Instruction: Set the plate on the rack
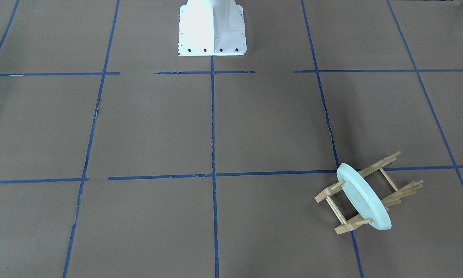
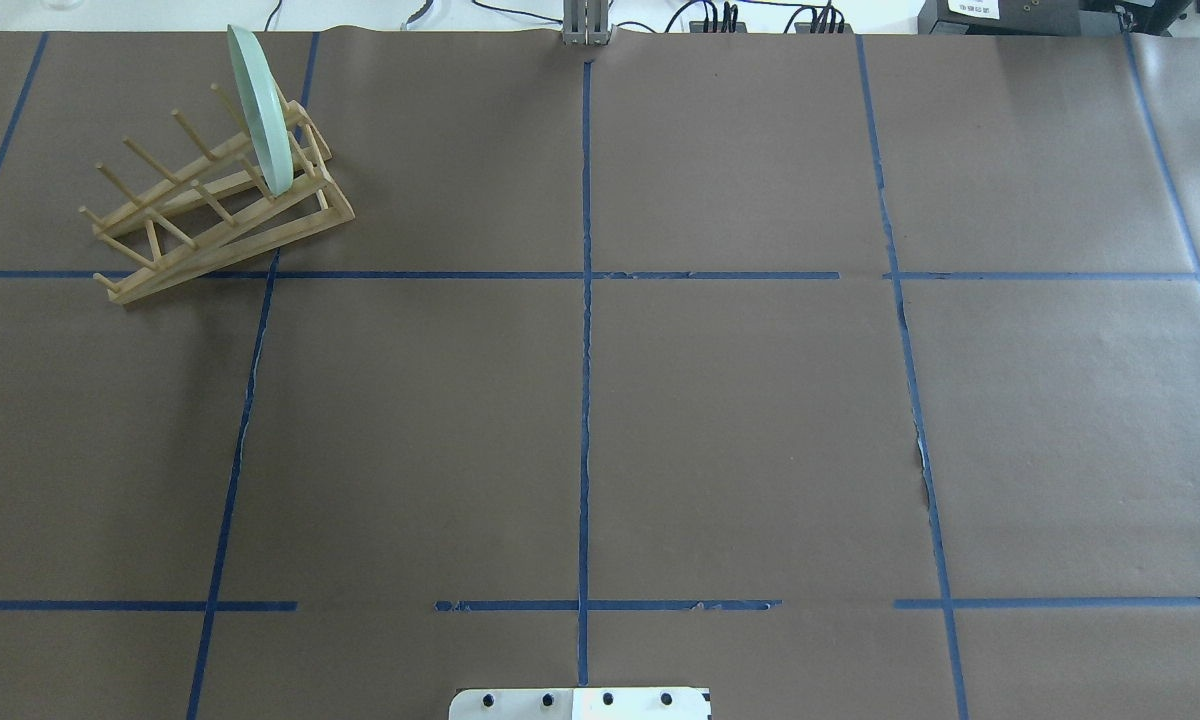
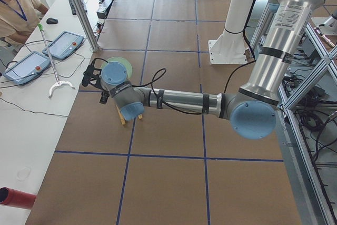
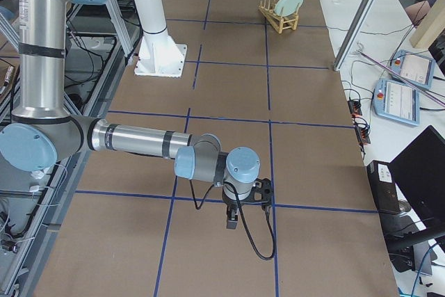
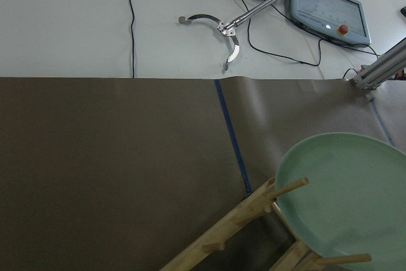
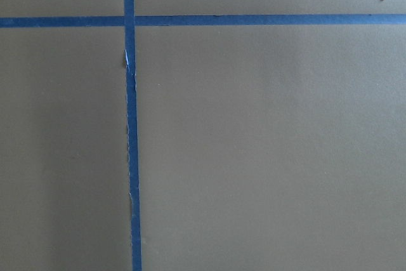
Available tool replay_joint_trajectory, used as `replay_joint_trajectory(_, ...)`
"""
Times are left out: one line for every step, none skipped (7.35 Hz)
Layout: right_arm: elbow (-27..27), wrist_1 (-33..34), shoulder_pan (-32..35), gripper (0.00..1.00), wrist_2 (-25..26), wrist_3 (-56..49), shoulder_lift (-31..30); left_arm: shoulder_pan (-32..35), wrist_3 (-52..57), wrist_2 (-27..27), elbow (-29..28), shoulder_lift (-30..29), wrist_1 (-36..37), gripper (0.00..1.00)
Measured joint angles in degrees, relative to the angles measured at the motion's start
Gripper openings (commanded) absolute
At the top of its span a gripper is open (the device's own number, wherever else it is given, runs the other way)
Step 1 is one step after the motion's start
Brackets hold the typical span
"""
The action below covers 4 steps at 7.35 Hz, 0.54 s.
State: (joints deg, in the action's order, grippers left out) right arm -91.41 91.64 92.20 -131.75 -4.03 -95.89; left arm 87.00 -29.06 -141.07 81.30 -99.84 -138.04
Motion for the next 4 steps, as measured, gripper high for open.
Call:
replay_joint_trajectory(0.0, 0.0, 0.0, 1.0, 0.0, 0.02, 0.0, 1.07, 7.55, 2.81, 2.74, 2.99, 6.44, 0.89)
replay_joint_trajectory(-0.01, -0.03, 0.0, 1.0, 0.0, 0.02, 0.0, 2.73, 16.13, 5.4, 4.82, 4.43, 14.51, 0.9)
replay_joint_trajectory(-0.03, -0.04, 0.0, 1.0, 0.0, 0.03, 0.0, 5.38, 24.86, 7.39, 6.16, 4.96, 22.99, 0.91)
replay_joint_trajectory(-0.02, -0.05, 0.0, 1.0, 0.0, 0.01, 0.0, 8.18, 31.92, 8.44, 6.85, 5.1, 31.46, 0.98)
